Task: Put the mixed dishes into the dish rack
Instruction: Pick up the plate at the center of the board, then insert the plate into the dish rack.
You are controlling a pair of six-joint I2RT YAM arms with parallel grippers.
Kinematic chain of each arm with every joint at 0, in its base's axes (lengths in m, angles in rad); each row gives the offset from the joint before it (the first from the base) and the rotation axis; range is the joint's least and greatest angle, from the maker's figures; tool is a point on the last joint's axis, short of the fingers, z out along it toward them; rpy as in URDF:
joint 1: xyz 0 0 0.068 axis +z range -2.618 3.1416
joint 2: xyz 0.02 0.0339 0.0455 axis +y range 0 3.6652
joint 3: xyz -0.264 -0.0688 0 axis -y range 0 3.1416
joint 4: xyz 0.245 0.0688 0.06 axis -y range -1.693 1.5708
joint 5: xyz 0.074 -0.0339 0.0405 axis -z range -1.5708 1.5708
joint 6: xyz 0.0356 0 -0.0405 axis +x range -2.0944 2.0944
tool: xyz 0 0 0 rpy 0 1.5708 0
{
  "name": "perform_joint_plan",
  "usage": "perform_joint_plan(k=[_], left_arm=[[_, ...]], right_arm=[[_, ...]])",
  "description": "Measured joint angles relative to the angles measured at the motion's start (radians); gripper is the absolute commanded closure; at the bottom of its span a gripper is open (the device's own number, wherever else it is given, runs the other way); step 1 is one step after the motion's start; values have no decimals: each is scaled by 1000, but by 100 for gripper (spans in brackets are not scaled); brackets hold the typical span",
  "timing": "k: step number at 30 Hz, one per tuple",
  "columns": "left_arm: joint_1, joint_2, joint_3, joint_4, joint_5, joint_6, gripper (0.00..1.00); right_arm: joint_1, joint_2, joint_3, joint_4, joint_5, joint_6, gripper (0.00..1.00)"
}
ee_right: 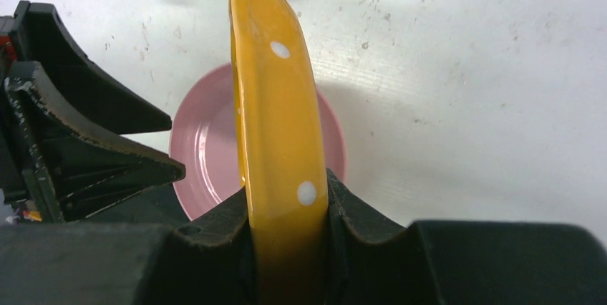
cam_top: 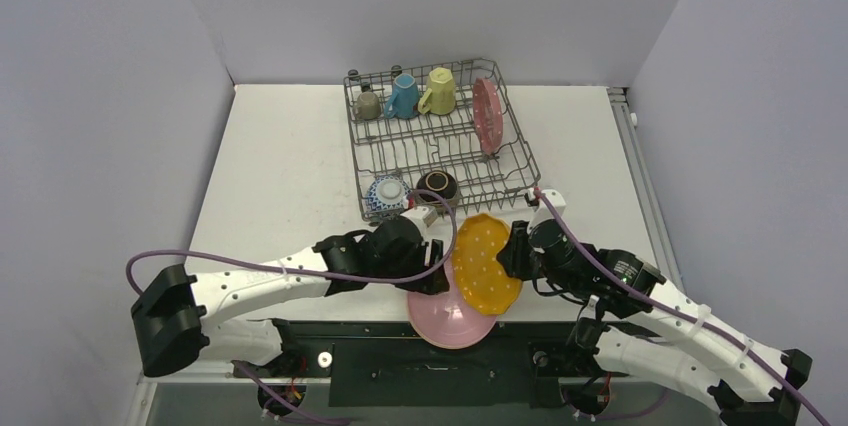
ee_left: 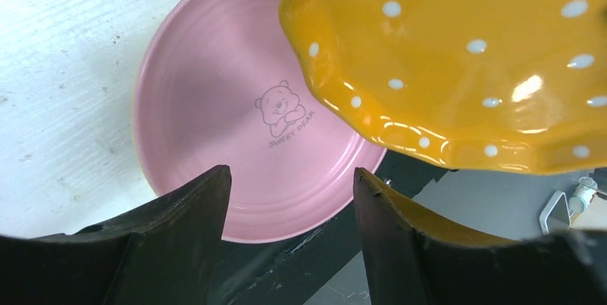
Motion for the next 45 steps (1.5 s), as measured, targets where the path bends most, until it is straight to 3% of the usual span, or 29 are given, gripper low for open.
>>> perform_joint_plan(k=[16, 35, 45], left_arm=[[50, -288, 140, -208, -109, 160, 1], [286, -360, 177, -383, -85, 322, 4], [318, -398, 119, -367, -145, 395, 4]], right_arm=[[-2, 209, 400, -104, 168, -181, 100], [-111, 577, 863, -121, 285, -409, 100], [-116, 777, 1041, -113, 370, -485, 100]])
